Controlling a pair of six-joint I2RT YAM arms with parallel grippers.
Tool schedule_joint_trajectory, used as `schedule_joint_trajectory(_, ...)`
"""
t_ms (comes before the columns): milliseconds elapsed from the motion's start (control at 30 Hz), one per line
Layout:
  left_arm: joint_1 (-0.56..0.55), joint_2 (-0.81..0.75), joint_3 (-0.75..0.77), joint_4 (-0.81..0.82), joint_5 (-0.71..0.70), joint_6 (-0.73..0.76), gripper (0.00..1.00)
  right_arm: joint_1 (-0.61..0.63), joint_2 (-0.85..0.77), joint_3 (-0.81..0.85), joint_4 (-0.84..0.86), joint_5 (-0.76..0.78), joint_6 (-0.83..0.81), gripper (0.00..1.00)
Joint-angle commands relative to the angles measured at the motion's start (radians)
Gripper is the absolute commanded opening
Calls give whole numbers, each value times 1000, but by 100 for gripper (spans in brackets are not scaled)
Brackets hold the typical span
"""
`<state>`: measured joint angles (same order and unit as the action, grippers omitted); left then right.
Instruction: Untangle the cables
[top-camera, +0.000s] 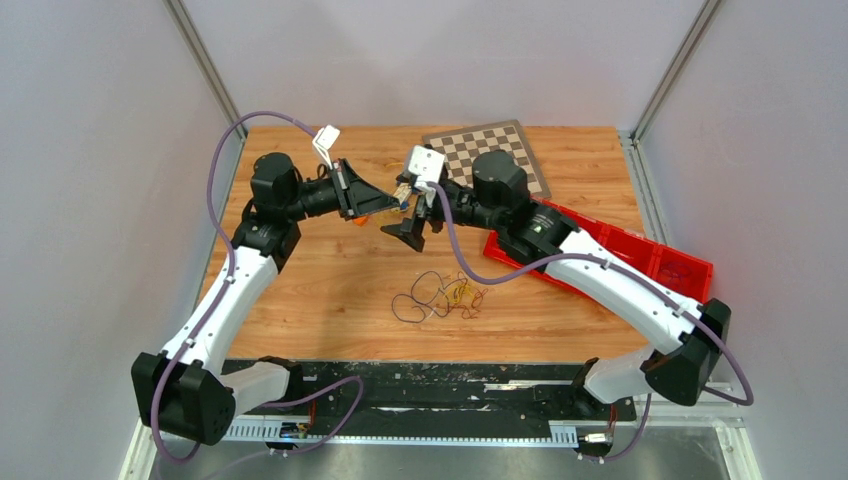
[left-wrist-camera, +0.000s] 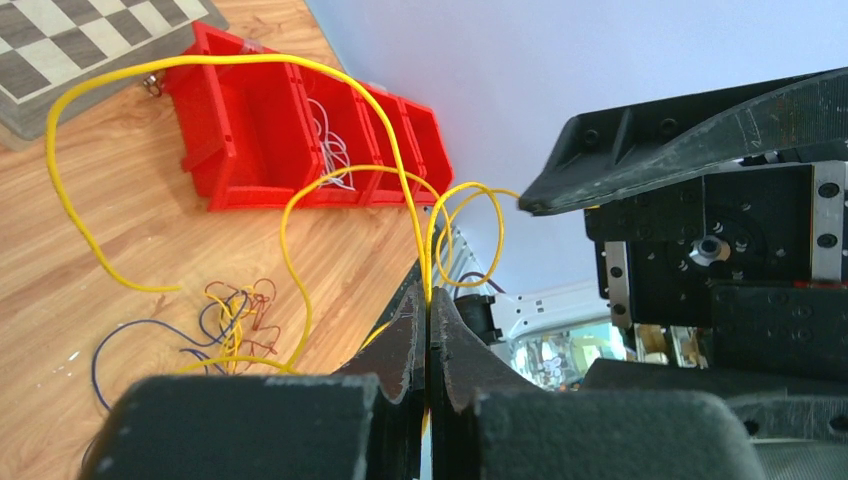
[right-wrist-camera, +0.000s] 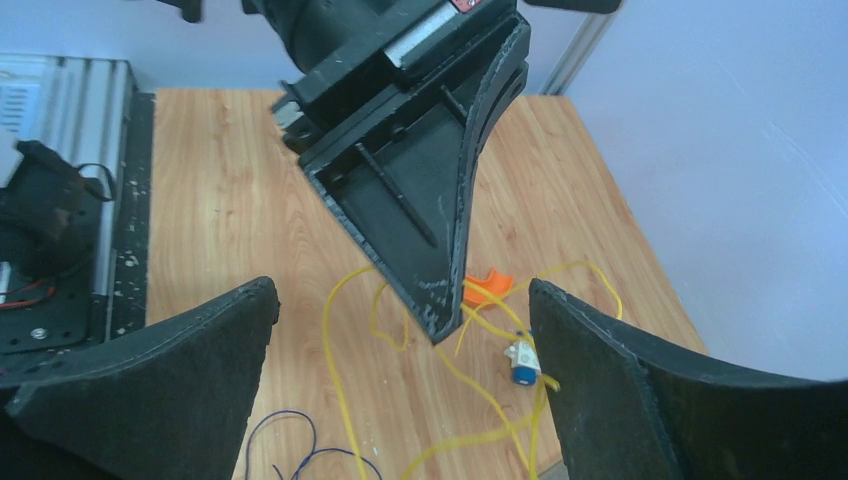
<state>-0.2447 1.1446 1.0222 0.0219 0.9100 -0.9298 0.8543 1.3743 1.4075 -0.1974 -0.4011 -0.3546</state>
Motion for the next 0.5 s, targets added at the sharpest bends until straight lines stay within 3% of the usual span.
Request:
schedule_joint_trajectory(0, -31, 13, 49, 48, 6, -14, 0, 14, 62, 64, 31, 120, -38, 100)
schedule_joint_trajectory(167, -33, 25, 42, 102, 19, -74, 0, 19, 99, 75, 46, 166, -57, 100)
schedule_joint_trajectory(267, -33, 29, 44, 124, 23, -101, 0, 20, 109, 53, 47, 197, -71, 95)
schedule_joint_trajectory(400, -31, 27, 45, 172, 28, -142, 0, 19, 82, -22, 52, 179, -81, 75)
schedule_joint_trajectory(467, -29, 25, 38, 217, 36, -174, 0, 17, 67, -47, 55, 149, -81, 54)
